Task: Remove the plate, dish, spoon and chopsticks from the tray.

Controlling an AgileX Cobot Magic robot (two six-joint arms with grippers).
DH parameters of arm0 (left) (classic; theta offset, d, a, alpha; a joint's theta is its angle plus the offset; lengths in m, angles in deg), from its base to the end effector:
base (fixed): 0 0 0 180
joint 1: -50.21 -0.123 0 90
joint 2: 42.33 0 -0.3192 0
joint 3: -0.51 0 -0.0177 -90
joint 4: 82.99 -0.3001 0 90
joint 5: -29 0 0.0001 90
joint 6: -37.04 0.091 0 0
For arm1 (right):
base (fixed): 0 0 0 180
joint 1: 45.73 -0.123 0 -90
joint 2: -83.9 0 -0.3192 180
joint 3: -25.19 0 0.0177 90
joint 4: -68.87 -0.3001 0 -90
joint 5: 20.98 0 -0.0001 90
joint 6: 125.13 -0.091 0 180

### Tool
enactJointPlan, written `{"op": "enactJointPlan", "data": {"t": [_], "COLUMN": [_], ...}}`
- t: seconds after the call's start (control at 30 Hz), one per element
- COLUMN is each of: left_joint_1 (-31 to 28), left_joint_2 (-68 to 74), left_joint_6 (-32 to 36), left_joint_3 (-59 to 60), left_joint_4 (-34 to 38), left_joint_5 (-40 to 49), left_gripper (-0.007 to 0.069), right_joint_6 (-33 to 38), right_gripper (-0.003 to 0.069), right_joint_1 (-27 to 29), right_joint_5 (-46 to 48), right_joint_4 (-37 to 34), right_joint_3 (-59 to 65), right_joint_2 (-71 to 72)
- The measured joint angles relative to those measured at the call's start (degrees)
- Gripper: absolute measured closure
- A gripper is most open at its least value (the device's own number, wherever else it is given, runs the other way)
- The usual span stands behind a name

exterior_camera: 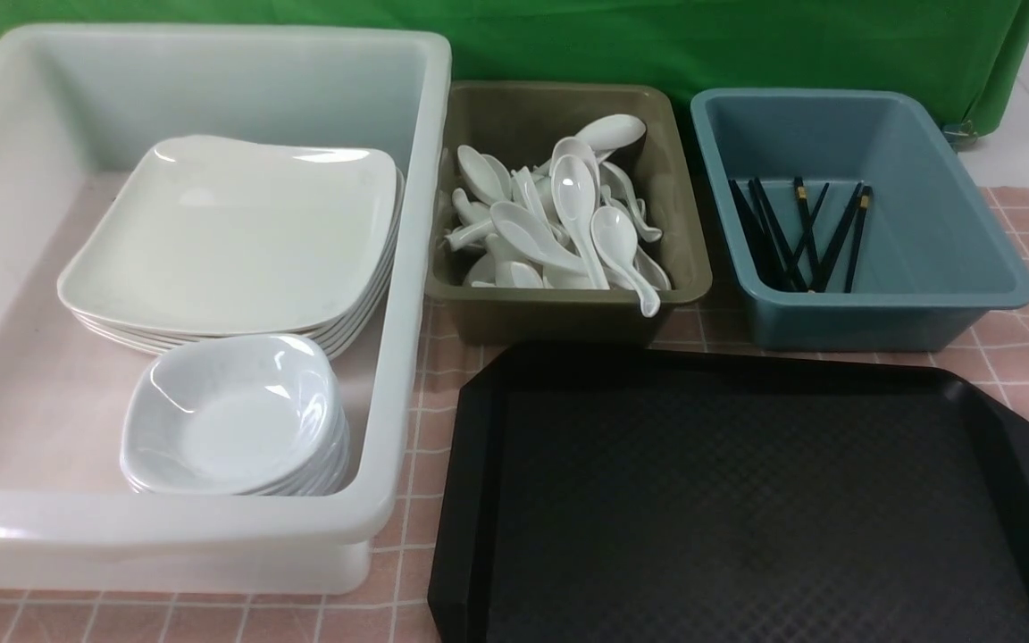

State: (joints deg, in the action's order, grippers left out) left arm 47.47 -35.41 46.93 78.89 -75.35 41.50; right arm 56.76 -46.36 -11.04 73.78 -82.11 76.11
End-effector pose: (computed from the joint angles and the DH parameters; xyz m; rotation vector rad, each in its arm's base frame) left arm 0.0709 0.0008 0.1914 0.0168 1.7051 0.0427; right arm 0.0678 -0.0006 0.2326 -0.0897 1.5759 -0.0950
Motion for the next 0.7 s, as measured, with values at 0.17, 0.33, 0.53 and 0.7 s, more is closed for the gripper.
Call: {"op": "enactJointPlan", "data": {"t": [0.17, 0.33, 0.53, 0.7], "left_joint_1": [0.0, 0.0, 0.0, 0.0], "left_joint_2": [0.0, 0.0, 0.0, 0.0], "left_joint_6": [0.0, 0.0, 0.0, 0.0], "left_joint_3": [0.0, 0.0, 0.0, 0.0], "left_joint_4": [0.0, 0.0, 0.0, 0.0], "left_joint_5": [0.2, 0.2, 0.2, 0.2], "left_gripper": [0.0620, 0.0620, 0.0620, 0.0620], "right_joint_6": [-0.1, -0.1, -0.1, -0.1], "right_gripper": [0.0419, 0.0419, 0.0419, 0.0419], "right_joint_1": [2.1, 2.1, 2.1, 2.1], "right_joint_5": [0.7, 0.7, 0.7, 0.7], "right_joint_4": [0.0, 0.0, 0.0, 0.0], "right_joint_3": [4.6, 4.6, 4.6, 4.6], "right_joint_2": [0.0, 0.0, 0.0, 0.0]}}
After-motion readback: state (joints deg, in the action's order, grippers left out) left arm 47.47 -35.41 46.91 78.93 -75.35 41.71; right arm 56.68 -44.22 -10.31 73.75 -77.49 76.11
